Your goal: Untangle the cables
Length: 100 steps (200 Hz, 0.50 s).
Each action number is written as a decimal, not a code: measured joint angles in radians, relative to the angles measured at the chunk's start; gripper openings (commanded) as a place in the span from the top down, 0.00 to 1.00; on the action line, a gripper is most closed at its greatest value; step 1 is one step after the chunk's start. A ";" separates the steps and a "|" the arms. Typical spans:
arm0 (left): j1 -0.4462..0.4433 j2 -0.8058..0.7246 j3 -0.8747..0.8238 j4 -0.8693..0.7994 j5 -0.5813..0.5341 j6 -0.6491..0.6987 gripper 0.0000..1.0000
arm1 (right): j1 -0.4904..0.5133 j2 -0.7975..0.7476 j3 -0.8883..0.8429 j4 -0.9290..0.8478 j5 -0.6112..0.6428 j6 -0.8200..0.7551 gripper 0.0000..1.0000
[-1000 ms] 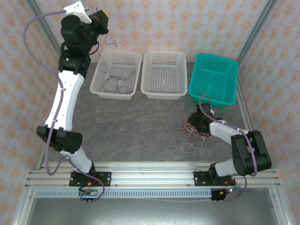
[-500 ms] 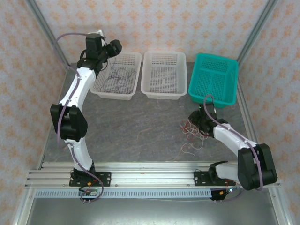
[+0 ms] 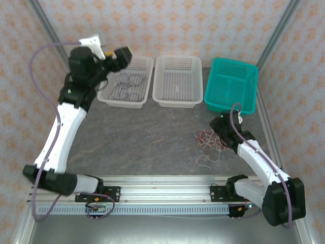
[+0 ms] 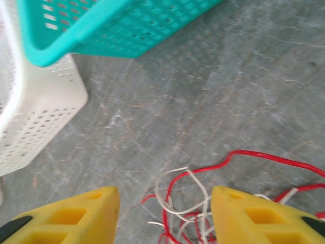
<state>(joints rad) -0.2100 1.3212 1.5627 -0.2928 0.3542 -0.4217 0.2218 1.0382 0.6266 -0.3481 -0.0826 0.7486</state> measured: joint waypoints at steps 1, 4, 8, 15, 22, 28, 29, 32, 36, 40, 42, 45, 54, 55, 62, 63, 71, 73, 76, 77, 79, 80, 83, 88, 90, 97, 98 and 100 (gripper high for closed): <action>-0.010 -0.011 -0.015 0.006 0.001 0.000 0.12 | 0.000 0.000 0.000 -0.005 0.004 -0.002 0.41; -0.030 -0.029 -0.045 0.013 0.008 -0.001 0.12 | 0.000 0.000 0.000 -0.012 0.013 0.008 0.39; -0.056 -0.051 -0.081 0.023 0.011 0.000 0.12 | -0.001 0.000 -0.001 -0.022 0.021 0.007 0.36; -0.108 -0.080 -0.141 0.033 0.020 0.000 0.13 | -0.003 0.000 -0.002 -0.044 0.042 0.014 0.32; -0.161 -0.097 -0.195 0.040 0.029 0.003 0.13 | -0.007 0.000 -0.004 -0.063 0.062 0.022 0.30; -0.208 -0.103 -0.240 0.045 0.032 0.004 0.13 | -0.012 0.000 -0.008 -0.080 0.080 0.026 0.29; -0.218 -0.104 -0.251 0.046 0.032 0.005 0.13 | -0.012 0.000 -0.008 -0.082 0.081 0.026 0.29; -0.240 -0.105 -0.273 0.050 0.032 0.005 0.13 | -0.014 0.001 -0.011 -0.087 0.089 0.030 0.29; -0.266 -0.105 -0.300 0.051 0.033 0.007 0.13 | -0.017 0.002 -0.015 -0.096 0.097 0.027 0.28; -0.291 -0.105 -0.327 0.054 0.034 0.008 0.13 | -0.019 0.004 -0.018 -0.102 0.101 0.026 0.28; -0.304 -0.105 -0.342 0.055 0.034 0.009 0.13 | -0.021 0.006 -0.019 -0.106 0.103 0.025 0.28; -0.322 -0.104 -0.363 0.055 0.036 0.009 0.13 | -0.023 0.011 -0.021 -0.109 0.104 0.023 0.28; -0.368 -0.103 -0.424 0.060 0.036 0.008 0.13 | -0.025 0.035 -0.028 -0.104 0.096 0.004 0.28; -0.372 -0.103 -0.429 0.060 0.036 0.008 0.12 | -0.026 0.037 -0.029 -0.104 0.096 0.002 0.28; -0.396 -0.103 -0.468 0.064 0.039 0.003 0.12 | -0.026 0.067 -0.034 -0.089 0.072 -0.019 0.28; -0.400 -0.103 -0.476 0.065 0.039 0.003 0.11 | -0.026 0.070 -0.034 -0.086 0.070 -0.021 0.28; -0.417 -0.103 -0.516 0.078 0.040 -0.004 0.09 | -0.026 0.118 -0.036 -0.064 0.030 -0.047 0.30; -0.421 -0.103 -0.526 0.082 0.039 -0.007 0.09 | -0.026 0.136 -0.036 -0.057 0.019 -0.058 0.30; -0.425 -0.103 -0.539 0.088 0.039 -0.010 0.08 | -0.026 0.154 -0.036 -0.048 0.003 -0.064 0.31; -0.426 -0.103 -0.542 0.089 0.039 -0.011 0.08 | -0.026 0.165 -0.035 -0.041 -0.004 -0.069 0.31; -0.428 -0.103 -0.552 0.093 0.039 -0.014 0.08 | -0.023 0.184 -0.035 -0.034 -0.017 -0.081 0.32; -0.428 -0.103 -0.555 0.095 0.039 -0.016 0.07 | -0.021 0.190 -0.034 -0.032 -0.020 -0.084 0.32; -0.432 -0.102 -0.567 0.101 0.039 -0.023 0.07 | -0.019 0.210 -0.032 -0.026 -0.031 -0.089 0.33; -0.434 -0.101 -0.584 0.112 0.039 -0.029 0.07 | -0.011 0.251 -0.024 -0.021 -0.053 -0.110 0.37; -0.435 -0.101 -0.592 0.117 0.039 -0.034 0.07 | -0.007 0.268 -0.020 -0.020 -0.060 -0.117 0.39; -0.438 -0.099 -0.613 0.132 0.038 -0.047 0.07 | 0.008 0.324 0.000 -0.019 -0.087 -0.144 0.48; -0.438 -0.098 -0.617 0.135 0.038 -0.050 0.07 | 0.010 0.329 0.003 -0.018 -0.090 -0.151 0.50; -0.438 -0.097 -0.622 0.140 0.037 -0.051 0.07 | 0.017 0.345 0.011 -0.021 -0.090 -0.159 0.53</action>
<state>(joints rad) -0.6483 1.2247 0.9405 -0.1524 0.3916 -0.4732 0.2390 1.3834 0.6380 -0.3687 -0.1726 0.5896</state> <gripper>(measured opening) 0.929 0.598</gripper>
